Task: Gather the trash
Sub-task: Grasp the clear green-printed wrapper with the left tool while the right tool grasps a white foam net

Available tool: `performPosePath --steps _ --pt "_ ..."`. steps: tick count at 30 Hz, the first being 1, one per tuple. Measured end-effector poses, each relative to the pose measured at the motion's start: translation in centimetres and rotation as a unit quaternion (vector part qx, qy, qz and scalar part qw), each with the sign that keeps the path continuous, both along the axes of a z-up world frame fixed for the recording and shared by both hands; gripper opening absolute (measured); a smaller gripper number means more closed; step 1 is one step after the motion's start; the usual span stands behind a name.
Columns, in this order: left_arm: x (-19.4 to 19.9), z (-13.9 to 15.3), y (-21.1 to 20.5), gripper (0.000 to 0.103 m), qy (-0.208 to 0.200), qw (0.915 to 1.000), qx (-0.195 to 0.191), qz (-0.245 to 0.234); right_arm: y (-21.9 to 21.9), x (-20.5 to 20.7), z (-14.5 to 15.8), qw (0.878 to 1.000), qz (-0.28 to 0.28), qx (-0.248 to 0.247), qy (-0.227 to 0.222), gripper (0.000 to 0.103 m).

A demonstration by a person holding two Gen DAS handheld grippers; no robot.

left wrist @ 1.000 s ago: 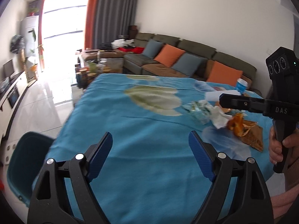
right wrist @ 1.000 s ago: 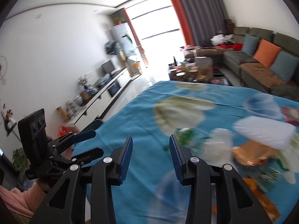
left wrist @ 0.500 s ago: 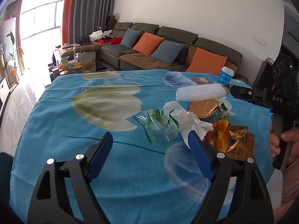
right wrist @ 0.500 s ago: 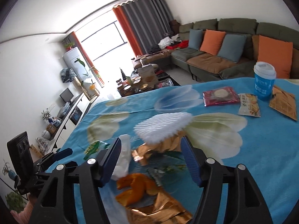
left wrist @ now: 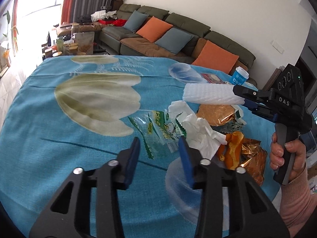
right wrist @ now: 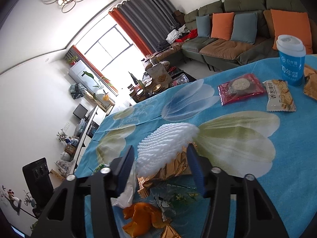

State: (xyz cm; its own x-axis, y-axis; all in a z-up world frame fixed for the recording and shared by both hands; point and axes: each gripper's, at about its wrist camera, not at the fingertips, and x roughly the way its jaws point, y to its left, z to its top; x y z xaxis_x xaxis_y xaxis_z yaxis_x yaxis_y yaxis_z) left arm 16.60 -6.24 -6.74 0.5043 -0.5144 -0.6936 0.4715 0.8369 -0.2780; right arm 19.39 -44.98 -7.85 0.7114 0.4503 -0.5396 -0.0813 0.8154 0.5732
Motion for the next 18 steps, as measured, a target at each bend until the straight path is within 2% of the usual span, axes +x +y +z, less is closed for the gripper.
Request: performPosePath --steps 2,6,18 --pt "0.0 -0.2 -0.1 0.025 0.004 1.0000 -0.003 -0.002 0.0 0.0 -0.2 1.000 0.003 0.000 0.001 0.031" --pt "-0.1 -0.4 0.0 0.016 0.004 1.0000 -0.007 0.004 0.1 -0.3 -0.3 1.000 0.005 -0.003 -0.003 0.014" --pt "-1.3 0.5 2.3 0.012 -0.011 0.9993 -0.017 0.033 0.9 -0.9 1.6 0.999 0.018 -0.007 -0.039 0.011"
